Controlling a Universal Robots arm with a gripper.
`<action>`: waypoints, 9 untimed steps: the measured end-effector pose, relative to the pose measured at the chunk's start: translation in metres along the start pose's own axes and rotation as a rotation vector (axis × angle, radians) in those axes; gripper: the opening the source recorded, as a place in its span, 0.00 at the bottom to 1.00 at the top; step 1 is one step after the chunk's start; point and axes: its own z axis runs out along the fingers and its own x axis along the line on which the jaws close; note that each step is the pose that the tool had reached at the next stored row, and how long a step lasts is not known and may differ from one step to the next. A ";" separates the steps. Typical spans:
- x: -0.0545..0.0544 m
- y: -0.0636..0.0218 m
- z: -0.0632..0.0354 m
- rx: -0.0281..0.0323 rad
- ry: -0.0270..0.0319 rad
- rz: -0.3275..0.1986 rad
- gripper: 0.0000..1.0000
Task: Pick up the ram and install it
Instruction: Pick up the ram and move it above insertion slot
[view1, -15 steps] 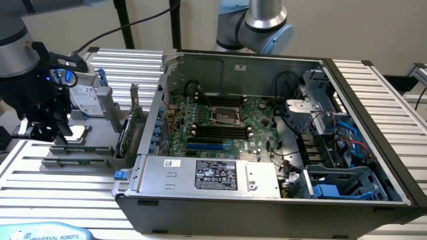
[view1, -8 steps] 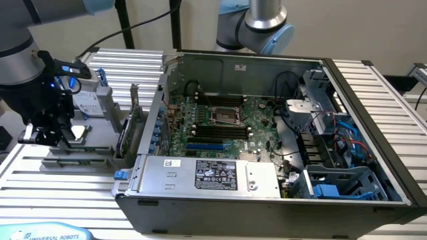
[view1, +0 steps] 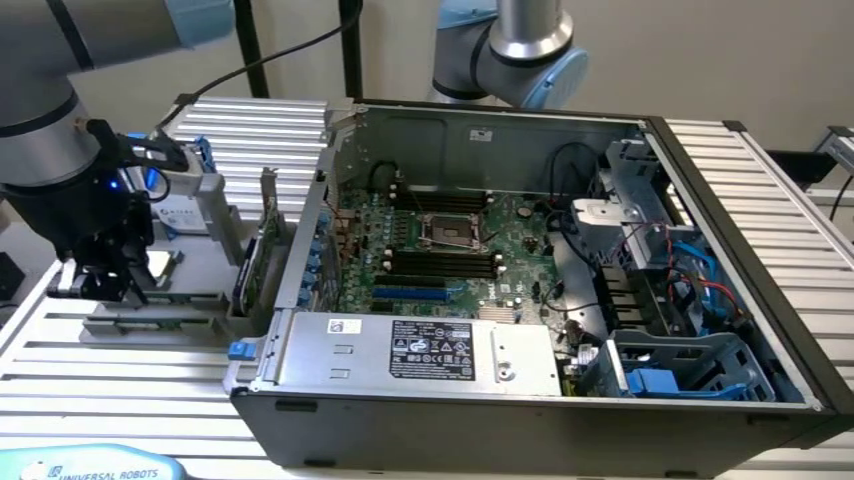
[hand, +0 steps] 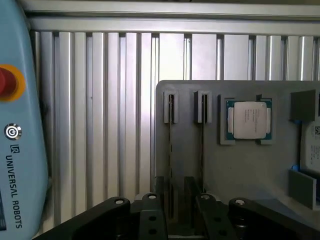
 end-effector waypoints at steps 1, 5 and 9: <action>0.000 0.0000 0.0018 -0.0001 0.0001 -0.001 0.31; 0.000 -0.0003 0.0090 -0.0002 0.0002 -0.007 0.31; 0.000 -0.0004 0.0164 -0.0002 0.0003 -0.009 0.31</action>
